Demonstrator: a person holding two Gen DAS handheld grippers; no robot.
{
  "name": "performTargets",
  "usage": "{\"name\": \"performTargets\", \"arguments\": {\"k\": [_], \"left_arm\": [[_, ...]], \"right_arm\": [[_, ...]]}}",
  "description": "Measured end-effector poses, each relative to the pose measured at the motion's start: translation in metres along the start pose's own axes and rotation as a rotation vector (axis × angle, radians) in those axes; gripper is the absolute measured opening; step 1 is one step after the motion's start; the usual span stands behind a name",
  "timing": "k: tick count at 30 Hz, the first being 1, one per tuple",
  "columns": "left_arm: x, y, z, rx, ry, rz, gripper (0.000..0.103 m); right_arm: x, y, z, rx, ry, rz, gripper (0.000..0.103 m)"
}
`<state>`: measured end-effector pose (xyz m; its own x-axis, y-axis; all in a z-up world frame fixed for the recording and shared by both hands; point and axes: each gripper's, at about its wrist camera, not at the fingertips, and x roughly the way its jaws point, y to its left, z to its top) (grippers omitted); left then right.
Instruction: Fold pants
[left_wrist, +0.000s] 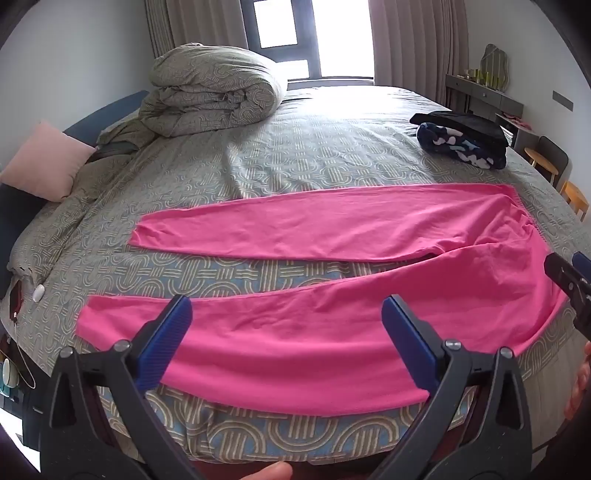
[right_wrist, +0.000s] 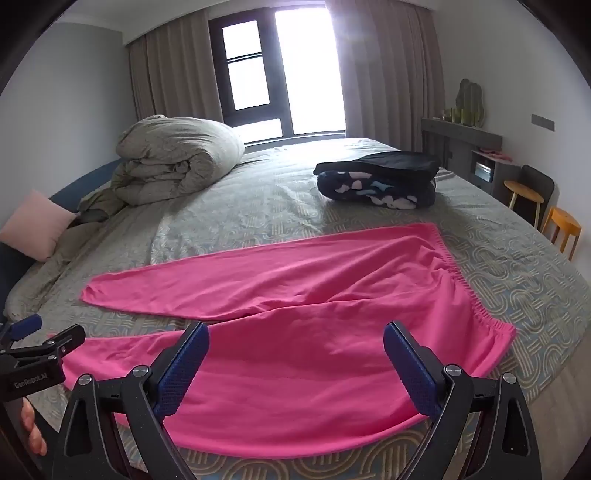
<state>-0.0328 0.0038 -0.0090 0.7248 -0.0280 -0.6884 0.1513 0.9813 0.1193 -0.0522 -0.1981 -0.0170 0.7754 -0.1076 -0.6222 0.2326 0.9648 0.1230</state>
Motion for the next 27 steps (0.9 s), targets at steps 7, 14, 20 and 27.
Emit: {"name": "performTargets", "arguments": {"k": [7,14,20,27], "left_arm": [[0.0000,0.0020,-0.0017,-0.016,0.009,-0.032,0.102],[-0.0033,0.0008,-0.0030,0.006,-0.002,-0.043,0.102],[-0.0030,0.0003,-0.0042,0.010,0.003,-0.054,0.102],[-0.0009,-0.0014,-0.0068,0.016,0.011,-0.058,0.102]], "right_arm": [[-0.0014,-0.0030,-0.0011,0.008,-0.007,0.002,0.097],[-0.0019,-0.0031,-0.0006,0.004,-0.025,-0.003,0.097],[-0.0015,-0.0011,0.0015,0.004,0.000,-0.006,0.097],[-0.0009,-0.0030,-0.0001,0.010,0.002,-0.007,0.097]]}}
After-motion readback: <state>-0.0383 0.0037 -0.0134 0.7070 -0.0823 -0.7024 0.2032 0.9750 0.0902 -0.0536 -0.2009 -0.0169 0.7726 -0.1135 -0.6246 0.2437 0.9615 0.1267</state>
